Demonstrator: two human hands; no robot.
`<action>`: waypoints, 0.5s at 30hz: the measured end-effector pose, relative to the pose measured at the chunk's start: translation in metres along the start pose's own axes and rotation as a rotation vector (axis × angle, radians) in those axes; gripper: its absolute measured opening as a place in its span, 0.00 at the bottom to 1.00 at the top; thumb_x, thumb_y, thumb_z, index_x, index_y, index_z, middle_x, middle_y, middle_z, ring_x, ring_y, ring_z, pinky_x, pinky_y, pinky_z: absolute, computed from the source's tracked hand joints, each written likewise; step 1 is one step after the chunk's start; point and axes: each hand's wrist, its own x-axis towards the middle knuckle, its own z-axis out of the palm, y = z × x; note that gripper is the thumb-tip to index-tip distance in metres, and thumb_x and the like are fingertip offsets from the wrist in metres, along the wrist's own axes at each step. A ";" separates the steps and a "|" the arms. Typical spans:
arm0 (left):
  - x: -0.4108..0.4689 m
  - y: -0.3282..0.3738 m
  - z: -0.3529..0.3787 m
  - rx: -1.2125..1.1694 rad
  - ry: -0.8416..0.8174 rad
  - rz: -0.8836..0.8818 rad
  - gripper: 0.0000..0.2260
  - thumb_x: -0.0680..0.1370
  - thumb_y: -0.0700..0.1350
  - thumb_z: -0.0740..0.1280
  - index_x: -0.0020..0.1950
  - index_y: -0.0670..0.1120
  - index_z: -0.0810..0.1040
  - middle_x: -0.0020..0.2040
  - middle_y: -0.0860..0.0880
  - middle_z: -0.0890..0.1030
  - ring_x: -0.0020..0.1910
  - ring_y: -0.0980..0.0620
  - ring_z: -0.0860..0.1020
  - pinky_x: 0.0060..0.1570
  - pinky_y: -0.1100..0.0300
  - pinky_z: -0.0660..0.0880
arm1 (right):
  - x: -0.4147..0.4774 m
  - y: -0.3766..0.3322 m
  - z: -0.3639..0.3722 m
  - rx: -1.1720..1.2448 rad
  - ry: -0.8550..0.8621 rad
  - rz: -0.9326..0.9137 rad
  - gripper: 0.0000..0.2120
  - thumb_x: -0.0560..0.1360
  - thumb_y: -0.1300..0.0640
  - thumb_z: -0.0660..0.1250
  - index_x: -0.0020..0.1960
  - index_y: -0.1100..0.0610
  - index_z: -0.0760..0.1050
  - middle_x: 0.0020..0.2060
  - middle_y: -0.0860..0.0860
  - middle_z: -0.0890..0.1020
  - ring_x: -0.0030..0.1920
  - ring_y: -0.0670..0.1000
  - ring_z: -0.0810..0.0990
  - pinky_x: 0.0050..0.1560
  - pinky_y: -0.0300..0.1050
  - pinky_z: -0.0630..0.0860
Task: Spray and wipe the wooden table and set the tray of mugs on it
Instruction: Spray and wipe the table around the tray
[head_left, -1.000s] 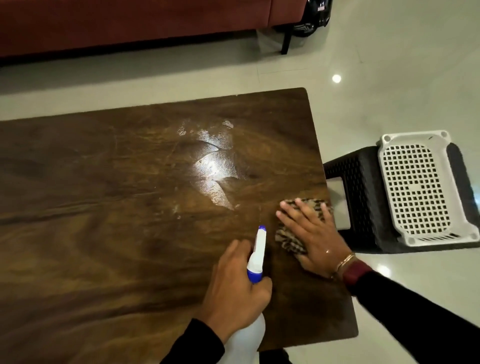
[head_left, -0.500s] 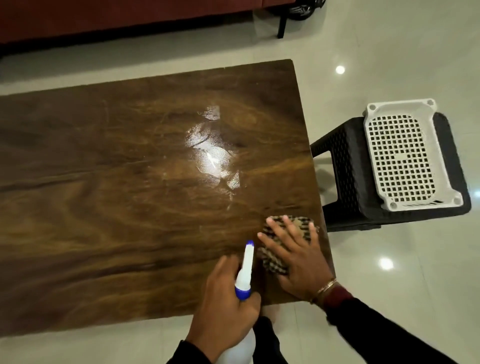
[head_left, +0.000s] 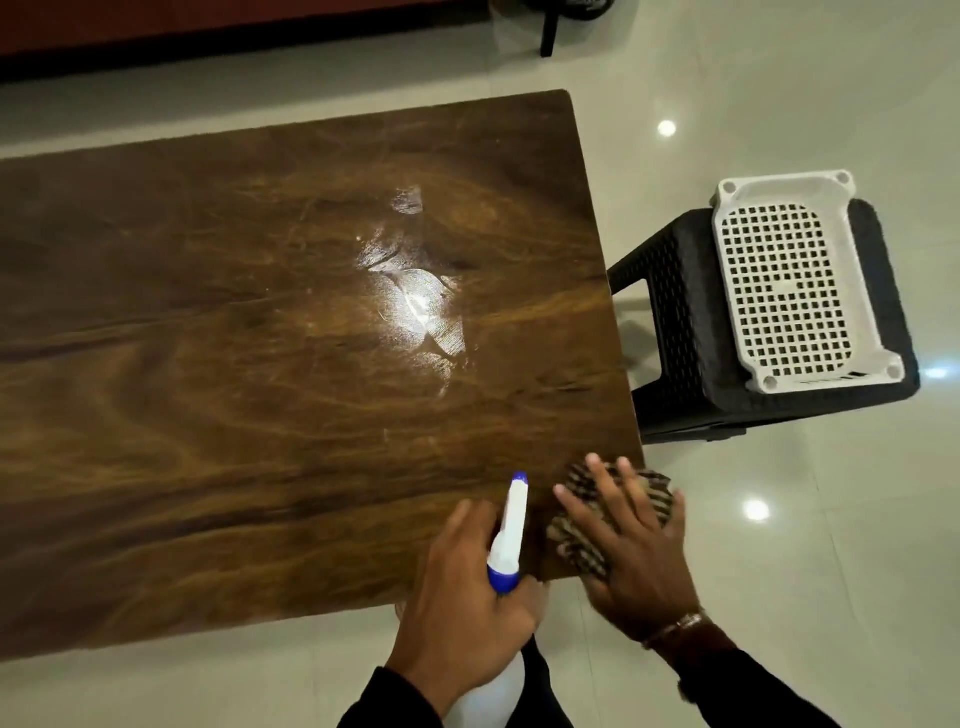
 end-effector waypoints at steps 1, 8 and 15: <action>-0.001 -0.001 0.000 -0.002 -0.010 -0.024 0.18 0.64 0.57 0.70 0.51 0.53 0.75 0.45 0.55 0.77 0.44 0.52 0.78 0.46 0.54 0.80 | 0.000 0.007 -0.002 0.059 -0.004 0.090 0.43 0.69 0.39 0.66 0.82 0.34 0.53 0.85 0.48 0.52 0.84 0.59 0.52 0.69 0.82 0.57; -0.008 -0.005 -0.006 -0.042 0.046 -0.024 0.15 0.63 0.59 0.67 0.46 0.55 0.73 0.42 0.56 0.75 0.43 0.53 0.76 0.42 0.57 0.78 | 0.111 -0.037 -0.015 0.094 0.152 0.227 0.32 0.80 0.36 0.57 0.82 0.38 0.57 0.85 0.51 0.51 0.83 0.61 0.51 0.77 0.72 0.53; -0.015 -0.025 -0.027 -0.051 0.134 -0.057 0.23 0.67 0.46 0.71 0.62 0.59 0.77 0.54 0.61 0.80 0.55 0.60 0.78 0.52 0.70 0.76 | 0.045 -0.152 0.035 -0.002 0.045 -0.236 0.28 0.82 0.42 0.53 0.82 0.43 0.61 0.84 0.53 0.54 0.82 0.59 0.60 0.69 0.71 0.71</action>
